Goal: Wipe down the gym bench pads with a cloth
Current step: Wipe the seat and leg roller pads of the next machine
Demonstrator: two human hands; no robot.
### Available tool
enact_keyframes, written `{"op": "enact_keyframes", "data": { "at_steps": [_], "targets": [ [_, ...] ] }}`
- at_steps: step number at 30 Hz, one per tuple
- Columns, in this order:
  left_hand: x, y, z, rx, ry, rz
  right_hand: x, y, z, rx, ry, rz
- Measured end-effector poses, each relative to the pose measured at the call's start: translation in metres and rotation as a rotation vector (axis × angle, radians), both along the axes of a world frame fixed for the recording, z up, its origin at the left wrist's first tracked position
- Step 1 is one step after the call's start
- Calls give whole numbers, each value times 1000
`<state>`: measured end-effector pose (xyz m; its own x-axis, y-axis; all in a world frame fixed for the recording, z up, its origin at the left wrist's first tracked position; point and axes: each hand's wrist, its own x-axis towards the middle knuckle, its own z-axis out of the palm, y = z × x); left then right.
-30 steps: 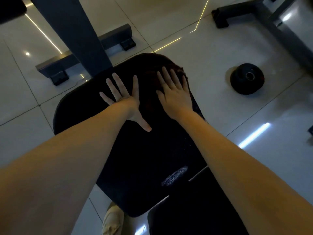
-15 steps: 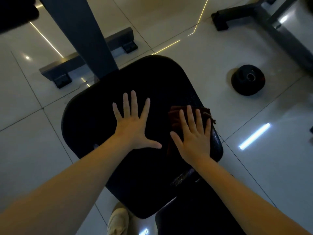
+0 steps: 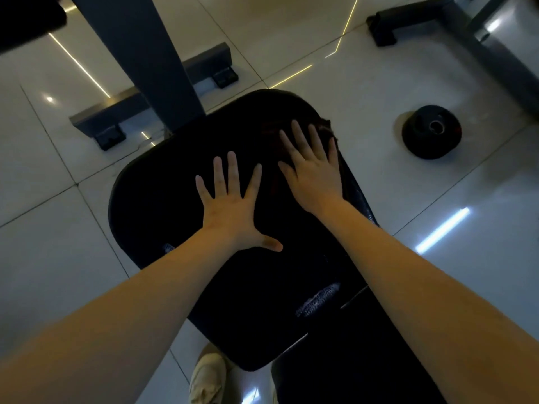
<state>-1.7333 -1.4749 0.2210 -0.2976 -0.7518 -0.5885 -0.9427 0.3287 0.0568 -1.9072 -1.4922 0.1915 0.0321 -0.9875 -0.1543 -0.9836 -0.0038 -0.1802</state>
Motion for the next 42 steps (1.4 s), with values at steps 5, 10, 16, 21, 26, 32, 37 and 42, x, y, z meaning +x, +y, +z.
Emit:
{"op": "enact_keyframes", "data": {
  "at_steps": [5,10,16,21,26,32,37,42],
  "targets": [
    [1,1,1,20,14,2,-36,117,-11,-11,-77,-71],
    [-4,1,6,39,-8,15,-38,162,-15,18,-59,-211],
    [-11,-1,8,59,-33,32,-34,73,-1,53,-19,-206],
    [-17,1,14,64,-55,66,-28,29,2,58,-56,-194],
    [-16,3,19,81,-63,60,-33,101,-3,25,-91,-171],
    [-25,3,25,97,-137,60,-3,193,-13,10,-161,-420],
    [-26,5,26,102,-160,41,25,216,-24,9,-207,-568],
    [-25,5,26,116,-164,-12,0,184,-14,73,-162,-557]
  ]
}}
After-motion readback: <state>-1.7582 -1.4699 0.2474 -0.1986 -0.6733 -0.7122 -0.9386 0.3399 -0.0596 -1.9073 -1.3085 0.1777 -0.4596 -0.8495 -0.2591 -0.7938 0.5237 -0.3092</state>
